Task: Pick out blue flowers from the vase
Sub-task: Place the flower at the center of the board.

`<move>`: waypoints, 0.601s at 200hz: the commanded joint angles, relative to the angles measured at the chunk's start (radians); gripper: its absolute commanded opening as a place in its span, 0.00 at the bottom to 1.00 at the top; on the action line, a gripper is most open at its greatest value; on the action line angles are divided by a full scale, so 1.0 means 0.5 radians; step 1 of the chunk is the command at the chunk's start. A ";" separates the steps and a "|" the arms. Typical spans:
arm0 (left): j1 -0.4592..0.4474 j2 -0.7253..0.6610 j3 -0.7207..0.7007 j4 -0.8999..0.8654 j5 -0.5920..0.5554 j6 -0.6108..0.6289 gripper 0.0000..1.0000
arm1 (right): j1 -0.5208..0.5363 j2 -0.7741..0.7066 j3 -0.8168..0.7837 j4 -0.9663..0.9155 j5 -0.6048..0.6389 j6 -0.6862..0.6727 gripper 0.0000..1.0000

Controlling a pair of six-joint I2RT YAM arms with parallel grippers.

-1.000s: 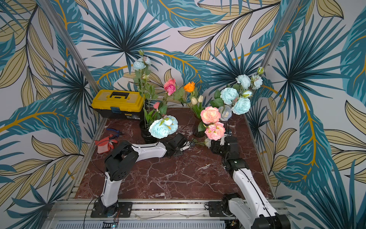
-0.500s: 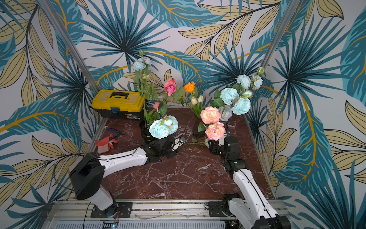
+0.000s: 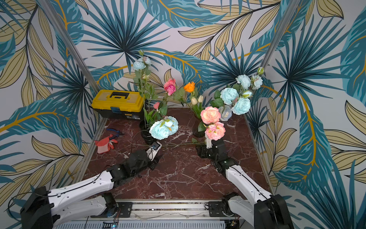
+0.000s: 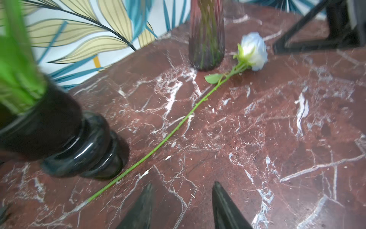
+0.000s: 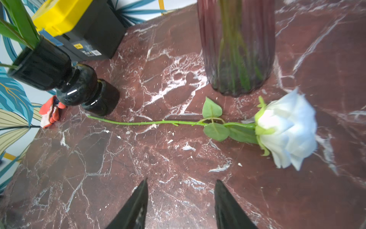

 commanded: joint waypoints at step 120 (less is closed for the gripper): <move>0.612 -0.027 0.150 0.306 0.350 0.261 0.40 | 0.232 0.281 0.133 0.295 0.157 -0.011 0.51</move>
